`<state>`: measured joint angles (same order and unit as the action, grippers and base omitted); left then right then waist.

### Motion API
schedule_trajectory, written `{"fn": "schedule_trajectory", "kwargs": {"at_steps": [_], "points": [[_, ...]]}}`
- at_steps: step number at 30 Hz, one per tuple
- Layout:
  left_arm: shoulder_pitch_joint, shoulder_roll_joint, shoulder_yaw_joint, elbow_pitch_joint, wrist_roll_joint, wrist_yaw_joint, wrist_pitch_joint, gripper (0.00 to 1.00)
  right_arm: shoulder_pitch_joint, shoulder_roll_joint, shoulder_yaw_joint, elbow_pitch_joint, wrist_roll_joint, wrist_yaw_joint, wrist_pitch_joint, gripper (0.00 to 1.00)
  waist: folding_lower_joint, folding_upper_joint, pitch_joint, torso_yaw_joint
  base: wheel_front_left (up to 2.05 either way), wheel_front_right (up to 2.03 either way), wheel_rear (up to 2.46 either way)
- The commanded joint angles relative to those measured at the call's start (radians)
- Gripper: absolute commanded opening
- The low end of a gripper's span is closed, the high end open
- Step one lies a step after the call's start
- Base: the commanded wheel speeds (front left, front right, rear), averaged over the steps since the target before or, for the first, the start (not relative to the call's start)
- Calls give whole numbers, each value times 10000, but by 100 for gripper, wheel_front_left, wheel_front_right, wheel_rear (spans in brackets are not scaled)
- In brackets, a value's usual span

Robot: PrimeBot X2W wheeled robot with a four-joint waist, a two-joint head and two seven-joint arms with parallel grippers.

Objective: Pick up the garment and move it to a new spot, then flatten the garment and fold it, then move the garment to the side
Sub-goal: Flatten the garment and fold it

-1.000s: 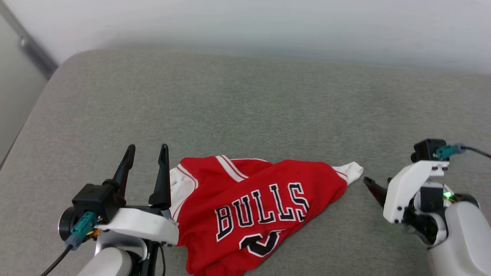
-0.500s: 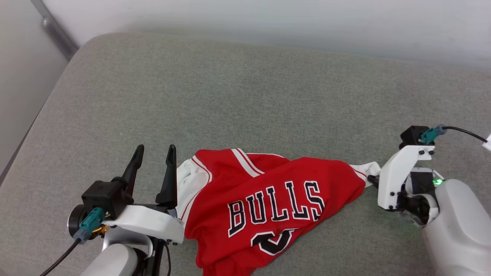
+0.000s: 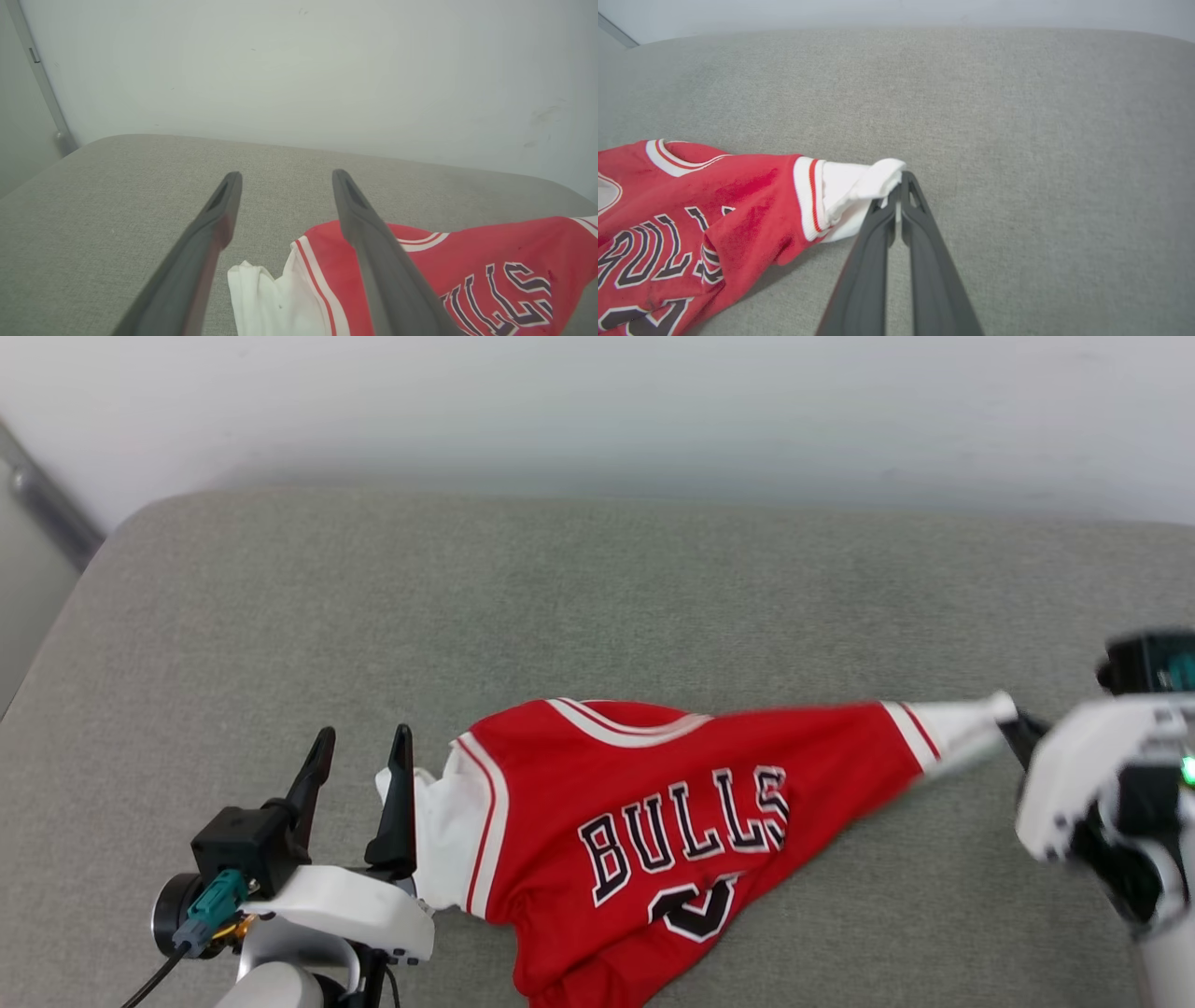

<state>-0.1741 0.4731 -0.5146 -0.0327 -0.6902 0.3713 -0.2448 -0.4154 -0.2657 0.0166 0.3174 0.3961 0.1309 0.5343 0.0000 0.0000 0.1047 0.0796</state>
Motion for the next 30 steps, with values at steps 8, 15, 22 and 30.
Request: {"fn": "schedule_trajectory", "kwargs": {"at_steps": [8,15,22,30], "points": [[687,224,13,-42,-193,259,232,100,4329,1070,-1980,-900,-447,-3,365,0,0,0,-597,-454,0,0,0],[960,383,100,-74,-350,371,342,100,5322,1766,-2103,-975,-534,-5,-1110,100,0,0,-704,-548,0,0,0],[1141,491,174,-70,-416,474,387,100,5297,1955,-2187,-2073,-711,-3,-3097,100,0,0,-916,-673,0,0,0],[1062,543,200,-239,-385,569,448,100,4522,1628,-2049,-2224,-648,-3,-1603,100,0,0,-864,-744,0,0,0]]}}
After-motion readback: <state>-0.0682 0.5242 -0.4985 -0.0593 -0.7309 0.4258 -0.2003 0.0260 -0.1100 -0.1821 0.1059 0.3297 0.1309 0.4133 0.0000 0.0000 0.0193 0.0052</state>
